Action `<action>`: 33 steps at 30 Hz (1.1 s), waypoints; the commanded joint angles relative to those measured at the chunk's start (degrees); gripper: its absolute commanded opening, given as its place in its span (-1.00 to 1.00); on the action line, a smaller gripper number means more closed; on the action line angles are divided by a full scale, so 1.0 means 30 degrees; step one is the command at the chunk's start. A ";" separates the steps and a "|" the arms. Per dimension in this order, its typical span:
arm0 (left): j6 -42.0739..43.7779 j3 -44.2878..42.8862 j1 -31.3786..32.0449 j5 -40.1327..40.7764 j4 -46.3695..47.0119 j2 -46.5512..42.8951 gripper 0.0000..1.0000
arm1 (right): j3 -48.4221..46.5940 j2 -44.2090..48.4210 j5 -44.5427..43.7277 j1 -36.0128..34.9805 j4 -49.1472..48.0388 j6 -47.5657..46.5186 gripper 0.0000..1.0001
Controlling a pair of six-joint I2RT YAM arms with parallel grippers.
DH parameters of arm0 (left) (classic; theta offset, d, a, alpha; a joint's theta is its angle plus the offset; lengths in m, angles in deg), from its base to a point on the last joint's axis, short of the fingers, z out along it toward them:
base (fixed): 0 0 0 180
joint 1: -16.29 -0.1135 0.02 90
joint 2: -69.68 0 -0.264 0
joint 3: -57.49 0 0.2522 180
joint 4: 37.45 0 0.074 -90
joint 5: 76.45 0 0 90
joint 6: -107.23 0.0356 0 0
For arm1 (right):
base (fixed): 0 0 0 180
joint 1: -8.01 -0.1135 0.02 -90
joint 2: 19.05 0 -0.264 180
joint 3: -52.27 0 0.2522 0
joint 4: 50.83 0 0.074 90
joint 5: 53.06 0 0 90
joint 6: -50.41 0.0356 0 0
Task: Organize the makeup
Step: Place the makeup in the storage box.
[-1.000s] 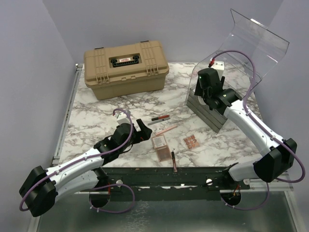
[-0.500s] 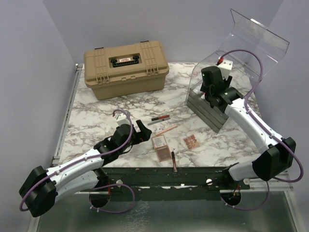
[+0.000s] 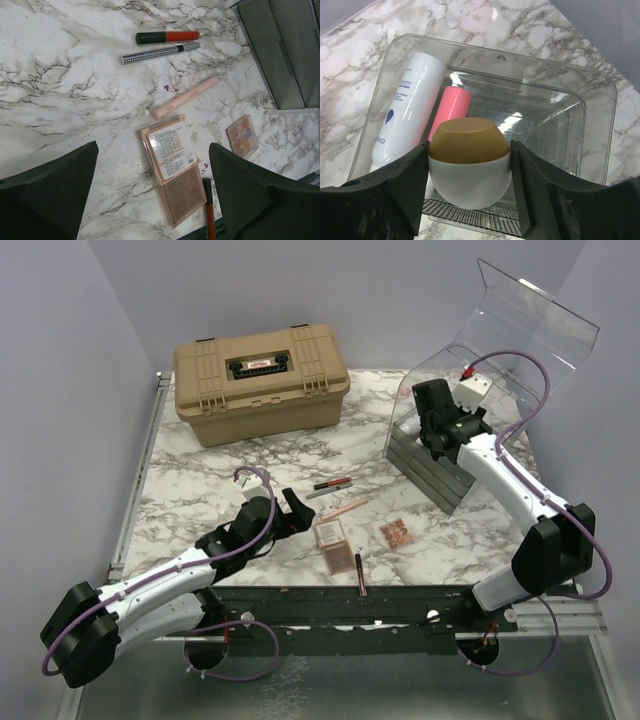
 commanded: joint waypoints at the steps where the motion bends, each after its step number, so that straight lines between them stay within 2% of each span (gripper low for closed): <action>1: -0.0150 0.0210 -0.0097 -0.0326 0.0581 0.0080 0.88 | 0.0165 -0.0564 -0.1968 0.0167 0.1550 0.3026 0.03; 9: -0.0157 0.0241 -0.0127 -0.0327 0.0647 0.0226 0.88 | 0.0505 -0.1426 -0.2770 0.0270 0.2313 0.4417 0.03; 18: -0.0029 -0.0023 -0.0156 -0.0584 0.0713 0.0468 0.88 | -0.0907 -0.3256 -0.3239 0.0343 0.4467 0.6537 0.09; 25: -0.0079 0.0043 -0.0173 -0.0735 0.0713 0.0444 0.88 | -0.0776 -0.2999 -0.2885 0.0398 0.4167 0.6285 0.23; 30: -0.0221 0.0061 -0.0165 -0.0769 0.0713 0.0409 0.88 | -0.0414 -0.2258 -0.1609 0.0425 0.1828 0.3544 0.28; 32: -0.0245 0.0036 -0.0184 -0.0816 0.0739 0.0411 0.88 | -0.0325 -0.2005 -0.1158 0.0423 0.1232 0.2661 0.43; 33: -0.0265 0.0017 -0.0185 -0.0846 0.0764 0.0396 0.88 | -0.0390 -0.1914 -0.1116 0.0427 0.1239 0.2592 0.44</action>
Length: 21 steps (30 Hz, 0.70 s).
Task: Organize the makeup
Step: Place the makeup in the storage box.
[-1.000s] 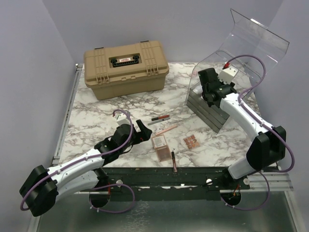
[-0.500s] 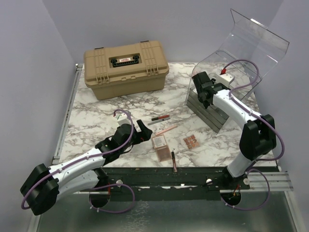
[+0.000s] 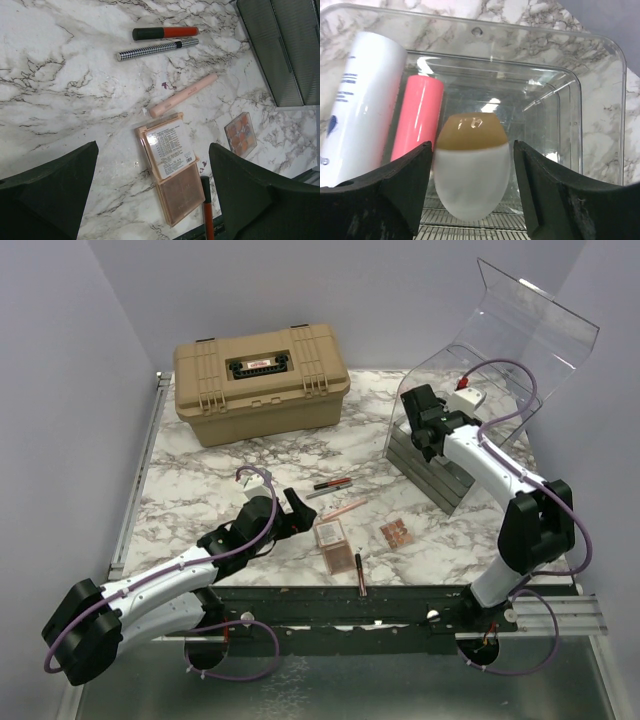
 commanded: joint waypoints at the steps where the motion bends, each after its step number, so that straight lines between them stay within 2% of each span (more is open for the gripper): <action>1: -0.0155 -0.0041 -0.0112 -0.0449 0.0353 -0.0017 0.88 | -0.0035 0.1009 0.0492 0.0140 -0.1580 -0.1680 0.44; 9: -0.0032 -0.0106 -0.0112 -0.0592 0.0386 0.0065 0.88 | -0.0242 0.1298 0.0689 0.0138 -0.1234 -0.1773 0.45; 14: 0.0042 -0.0159 -0.0166 -0.0723 0.0415 0.0131 0.88 | 0.0233 0.3012 0.4136 0.0148 -0.4056 -0.5505 0.46; 17: 0.0019 -0.0221 -0.0142 -0.0791 0.0459 0.0177 0.88 | 0.1378 0.4360 0.7251 0.0130 -0.6631 -0.8174 0.49; 21: -0.0001 -0.0226 -0.0141 -0.0892 0.0661 0.0308 0.88 | 0.1482 0.4639 0.9905 0.0129 -0.6868 -0.9562 0.54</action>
